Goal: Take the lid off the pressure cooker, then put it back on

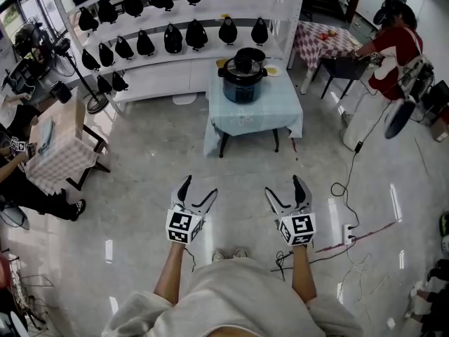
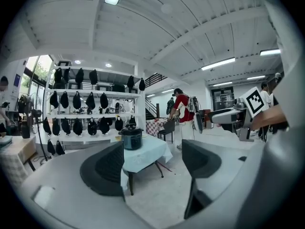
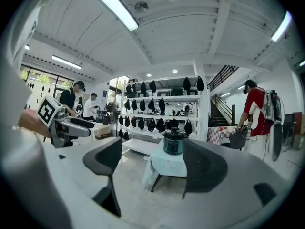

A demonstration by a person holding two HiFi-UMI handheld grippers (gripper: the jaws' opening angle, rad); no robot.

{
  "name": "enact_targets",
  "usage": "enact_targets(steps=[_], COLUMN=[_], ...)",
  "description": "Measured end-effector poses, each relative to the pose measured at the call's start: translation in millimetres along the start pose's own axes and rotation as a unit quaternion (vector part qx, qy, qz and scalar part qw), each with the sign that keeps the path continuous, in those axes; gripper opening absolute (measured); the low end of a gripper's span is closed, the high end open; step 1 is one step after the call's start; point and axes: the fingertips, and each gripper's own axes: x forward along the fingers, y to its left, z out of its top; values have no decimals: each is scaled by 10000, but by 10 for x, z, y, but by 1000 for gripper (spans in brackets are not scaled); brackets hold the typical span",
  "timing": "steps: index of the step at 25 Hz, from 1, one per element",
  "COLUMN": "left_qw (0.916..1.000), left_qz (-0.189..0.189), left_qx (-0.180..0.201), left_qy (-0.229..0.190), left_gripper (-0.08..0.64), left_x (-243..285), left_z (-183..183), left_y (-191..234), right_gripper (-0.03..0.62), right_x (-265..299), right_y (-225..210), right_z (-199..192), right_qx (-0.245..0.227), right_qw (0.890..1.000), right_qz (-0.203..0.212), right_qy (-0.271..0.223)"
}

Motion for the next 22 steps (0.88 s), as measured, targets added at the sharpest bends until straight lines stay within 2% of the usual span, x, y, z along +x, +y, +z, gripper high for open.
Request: enact_targets(steps=[13,22], left_qw=[10000,9996], left_qz=[6,207], left_qx=[-11,-104], left_qy=[47,130], left_gripper=[362,362], left_x=[241,467], left_z=[-6,-74], left_y=[-299,-424], right_gripper=[374,374], right_x=[-107,7], right_y=[-295,-564], right_z=[-133,-269], right_qx=[12,44], right_qw=[9999,9996], right_qz=[33,200], right_qy=[120,206])
